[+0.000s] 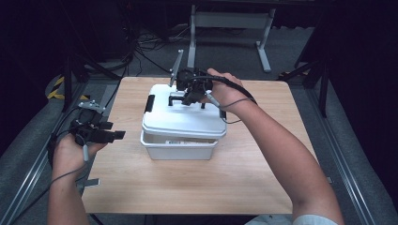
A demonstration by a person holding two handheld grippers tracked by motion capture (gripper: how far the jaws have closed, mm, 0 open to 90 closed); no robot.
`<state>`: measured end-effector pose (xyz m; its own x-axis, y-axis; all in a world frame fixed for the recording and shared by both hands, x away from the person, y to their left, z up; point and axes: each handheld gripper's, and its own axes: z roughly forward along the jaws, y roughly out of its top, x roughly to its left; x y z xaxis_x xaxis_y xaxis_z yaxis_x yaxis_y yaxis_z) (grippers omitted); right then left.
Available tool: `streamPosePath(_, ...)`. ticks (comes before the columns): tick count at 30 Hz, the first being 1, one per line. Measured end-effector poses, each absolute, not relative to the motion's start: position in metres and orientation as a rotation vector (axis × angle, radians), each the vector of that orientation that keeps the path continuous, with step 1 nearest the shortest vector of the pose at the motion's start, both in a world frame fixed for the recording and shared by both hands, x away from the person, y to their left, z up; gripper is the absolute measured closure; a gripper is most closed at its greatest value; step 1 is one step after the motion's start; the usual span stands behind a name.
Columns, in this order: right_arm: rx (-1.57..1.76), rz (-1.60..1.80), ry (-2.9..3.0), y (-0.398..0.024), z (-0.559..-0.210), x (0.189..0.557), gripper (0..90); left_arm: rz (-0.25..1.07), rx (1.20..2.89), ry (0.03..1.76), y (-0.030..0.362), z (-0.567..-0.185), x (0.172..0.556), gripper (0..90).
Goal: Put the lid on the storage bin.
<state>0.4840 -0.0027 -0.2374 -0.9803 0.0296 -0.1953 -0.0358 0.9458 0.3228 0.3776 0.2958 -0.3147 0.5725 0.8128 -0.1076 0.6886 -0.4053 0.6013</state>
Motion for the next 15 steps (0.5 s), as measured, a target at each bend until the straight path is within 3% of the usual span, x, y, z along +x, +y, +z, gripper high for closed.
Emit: streamPosePath(15, -0.102, 0.444, 2.946, 0.016, -0.267, 0.492, 83.8, 0.284, 2.173, 1.184, 0.289, -0.311, 0.388, 37.7)
